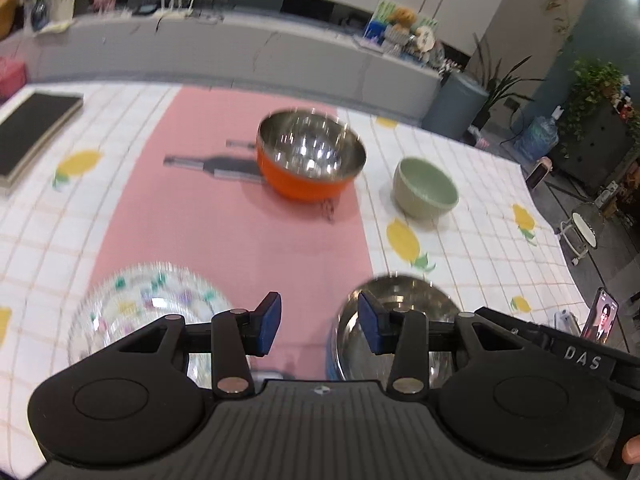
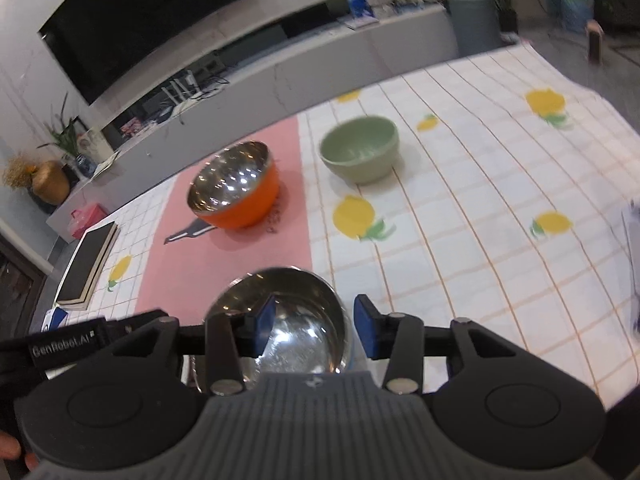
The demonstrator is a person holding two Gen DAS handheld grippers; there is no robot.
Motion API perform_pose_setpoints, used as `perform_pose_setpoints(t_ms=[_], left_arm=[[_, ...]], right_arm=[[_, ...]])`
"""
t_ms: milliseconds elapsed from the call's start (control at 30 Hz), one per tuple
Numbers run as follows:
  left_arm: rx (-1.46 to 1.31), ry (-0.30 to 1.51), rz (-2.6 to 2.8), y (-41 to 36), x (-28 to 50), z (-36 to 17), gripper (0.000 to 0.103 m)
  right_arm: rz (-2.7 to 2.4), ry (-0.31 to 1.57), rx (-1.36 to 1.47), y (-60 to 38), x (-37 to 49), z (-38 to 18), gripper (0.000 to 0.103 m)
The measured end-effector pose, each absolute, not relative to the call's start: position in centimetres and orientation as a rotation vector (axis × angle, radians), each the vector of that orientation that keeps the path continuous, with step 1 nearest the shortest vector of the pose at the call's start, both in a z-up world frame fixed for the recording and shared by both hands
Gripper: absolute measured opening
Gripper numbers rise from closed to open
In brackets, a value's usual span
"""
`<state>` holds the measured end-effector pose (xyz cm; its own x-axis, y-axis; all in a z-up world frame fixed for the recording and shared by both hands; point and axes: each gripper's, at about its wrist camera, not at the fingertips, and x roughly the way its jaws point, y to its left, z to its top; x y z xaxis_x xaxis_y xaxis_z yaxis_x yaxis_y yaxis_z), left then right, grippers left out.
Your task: Organize plates and bowls
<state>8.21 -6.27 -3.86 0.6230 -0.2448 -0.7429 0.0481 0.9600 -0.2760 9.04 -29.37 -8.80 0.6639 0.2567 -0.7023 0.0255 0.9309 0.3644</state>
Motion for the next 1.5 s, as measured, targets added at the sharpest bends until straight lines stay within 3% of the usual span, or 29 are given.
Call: perform_pose_setpoints(t_ms=[233,500,800,1000,1500], left_arm=[[-0.138,0.769,-0.119,-5.9,9.4,-2.6,0.049],[-0.104,0.694,-0.058,-4.7,11.4,-1.9,0.049],[-0.258,0.745,-0.132,-1.8,15.4,-1.5,0.05],[-0.298,0.78,-0.103,-1.0,18.4,-2.6,0.066],[-0.372,0.858,-0.066,-1.2,24.1,-5.9,0.066]], right_arm=[[0.166,0.801,0.302,-27.2,11.1,-7.8,0.044],[0.15,0.729,0.26,-24.7,14.5,-6.8,0.051],[0.178,0.808,0.344,-23.2,20.1,-7.4,0.052],[0.168,0.902,0.377,-22.2,23.5,-8.7,0.052],[0.069,1.022,0.491,-22.0,29.2,-12.4,0.045]])
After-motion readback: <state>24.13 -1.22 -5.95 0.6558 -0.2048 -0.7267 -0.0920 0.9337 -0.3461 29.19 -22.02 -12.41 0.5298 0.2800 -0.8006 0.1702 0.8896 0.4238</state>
